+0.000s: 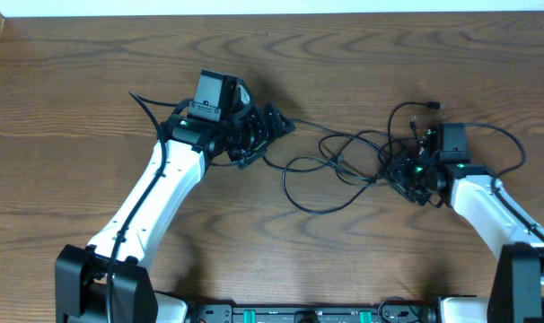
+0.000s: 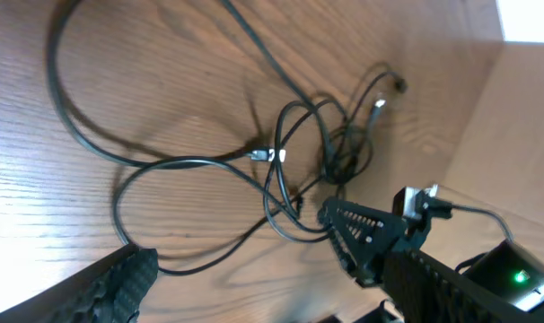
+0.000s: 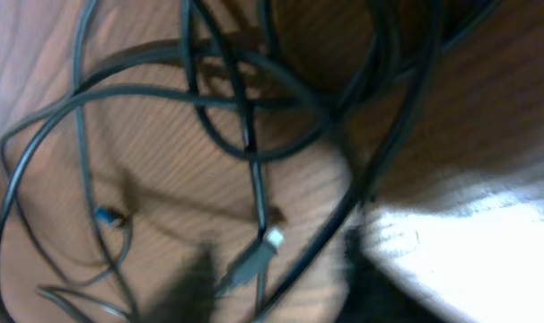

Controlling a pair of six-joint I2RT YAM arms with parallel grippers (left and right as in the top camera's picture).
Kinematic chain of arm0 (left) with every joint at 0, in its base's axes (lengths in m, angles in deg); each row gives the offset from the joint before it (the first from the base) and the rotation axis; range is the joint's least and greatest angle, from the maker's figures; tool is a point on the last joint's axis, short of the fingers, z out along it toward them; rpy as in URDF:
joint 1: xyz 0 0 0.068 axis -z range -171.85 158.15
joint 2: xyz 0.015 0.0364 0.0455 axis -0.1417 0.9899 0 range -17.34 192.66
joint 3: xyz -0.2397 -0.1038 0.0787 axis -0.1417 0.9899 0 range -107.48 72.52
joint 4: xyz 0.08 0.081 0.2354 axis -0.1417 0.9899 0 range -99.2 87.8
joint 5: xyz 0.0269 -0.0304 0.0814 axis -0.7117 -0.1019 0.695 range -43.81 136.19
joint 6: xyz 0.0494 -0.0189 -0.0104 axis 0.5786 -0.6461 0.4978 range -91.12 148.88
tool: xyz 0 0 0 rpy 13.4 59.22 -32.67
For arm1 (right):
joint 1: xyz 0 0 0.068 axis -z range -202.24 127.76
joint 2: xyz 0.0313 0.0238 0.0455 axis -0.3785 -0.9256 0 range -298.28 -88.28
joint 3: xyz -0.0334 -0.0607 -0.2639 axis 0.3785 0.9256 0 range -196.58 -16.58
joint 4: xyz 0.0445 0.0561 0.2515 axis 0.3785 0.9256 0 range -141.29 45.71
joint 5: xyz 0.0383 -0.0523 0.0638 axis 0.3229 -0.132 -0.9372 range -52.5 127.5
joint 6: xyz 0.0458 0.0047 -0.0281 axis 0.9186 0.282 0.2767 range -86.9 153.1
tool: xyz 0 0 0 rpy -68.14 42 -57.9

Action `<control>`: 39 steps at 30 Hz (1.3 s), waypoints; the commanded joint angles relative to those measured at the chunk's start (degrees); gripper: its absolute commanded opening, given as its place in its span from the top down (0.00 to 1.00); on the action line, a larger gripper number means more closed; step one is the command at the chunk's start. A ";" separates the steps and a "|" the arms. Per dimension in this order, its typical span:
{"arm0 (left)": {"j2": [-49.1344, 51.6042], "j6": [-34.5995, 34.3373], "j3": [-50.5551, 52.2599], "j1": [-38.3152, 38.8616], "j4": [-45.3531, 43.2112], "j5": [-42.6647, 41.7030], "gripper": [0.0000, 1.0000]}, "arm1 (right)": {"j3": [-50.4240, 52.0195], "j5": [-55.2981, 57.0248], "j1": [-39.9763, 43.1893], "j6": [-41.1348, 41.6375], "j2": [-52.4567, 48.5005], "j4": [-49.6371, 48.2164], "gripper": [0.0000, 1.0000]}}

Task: Untangle cables

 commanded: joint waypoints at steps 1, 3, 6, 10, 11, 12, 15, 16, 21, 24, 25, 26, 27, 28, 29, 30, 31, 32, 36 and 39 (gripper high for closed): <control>-0.87 4.92 -0.55 -0.35 1.79 1.77 0.13 | 0.15 0.28 -1.09 -0.20 0.22 -2.21 0.99; -0.87 6.71 -0.55 -0.35 3.02 1.99 0.14 | -0.66 -2.16 -1.03 -3.28 1.88 -2.60 0.99; -0.87 7.26 -0.55 -0.35 5.09 4.92 0.14 | -3.30 -3.58 -1.03 -10.75 6.16 -2.64 0.99; -0.87 7.23 -0.55 -0.35 6.49 7.74 0.13 | -8.81 -8.46 -1.01 -21.11 14.47 -2.73 0.99; -0.87 7.23 -0.55 -0.35 6.45 7.74 0.14 | -10.34 -10.21 -1.03 -23.30 16.63 -2.91 0.99; -0.87 7.23 -0.55 -0.35 6.43 7.72 0.14 | -11.54 -11.74 -1.03 -25.35 18.25 -2.93 0.99; -0.87 7.26 -0.55 -0.33 6.36 7.72 0.13 | -13.94 -16.61 -1.03 -28.85 22.91 -2.93 0.99; -0.87 7.28 -0.55 -0.33 6.27 7.58 0.14 | -14.01 -17.97 -1.03 -28.83 24.33 -3.15 0.99; -0.87 14.58 -0.55 0.00 5.18 2.73 0.14 | -13.99 -23.71 -1.03 -32.13 27.89 -2.82 0.99; -0.90 21.70 -0.55 0.55 3.82 -3.45 0.14 | -14.01 -28.50 -1.03 -33.75 27.96 -4.02 0.99; -0.90 23.58 -0.55 0.81 3.17 -5.38 0.14 | -14.01 -29.38 -1.03 -33.75 27.85 -4.39 0.99; -0.90 24.87 -0.55 1.16 2.54 -6.84 0.13 | -13.99 -30.05 -1.03 -33.73 27.85 -4.72 0.99; -0.90 25.62 -0.55 1.55 1.92 -7.67 0.14 | -14.01 -30.23 -1.03 -33.62 27.80 -4.98 0.99; -0.90 26.21 -0.55 1.99 1.22 -8.33 0.14 | -13.99 -30.21 -1.03 -32.68 27.80 -5.40 0.99; -0.90 26.36 -0.55 2.71 0.46 -8.41 0.14 | -13.99 -30.18 -1.01 -30.75 27.80 -6.12 0.99; -0.90 26.75 -0.55 3.39 -0.15 -8.35 0.14 | -14.01 -30.18 -0.94 -28.59 27.80 -6.95 0.99; -0.90 27.71 -0.55 4.24 -0.76 -8.17 0.14 | -13.99 -30.21 -0.90 -26.03 27.82 -8.07 0.99; -0.90 28.41 -0.55 5.01 -1.18 -7.74 0.14 | -14.01 -30.71 -0.90 -23.45 27.82 -9.70 0.99; -0.90 28.39 -0.55 8.00 -1.75 -1.53 0.14 | -14.01 -37.27 -0.90 -16.92 27.82 -19.45 0.99; -0.90 25.09 -0.55 9.90 -1.77 5.33 0.14 | -14.01 -42.07 -0.90 -8.11 27.80 -29.14 0.99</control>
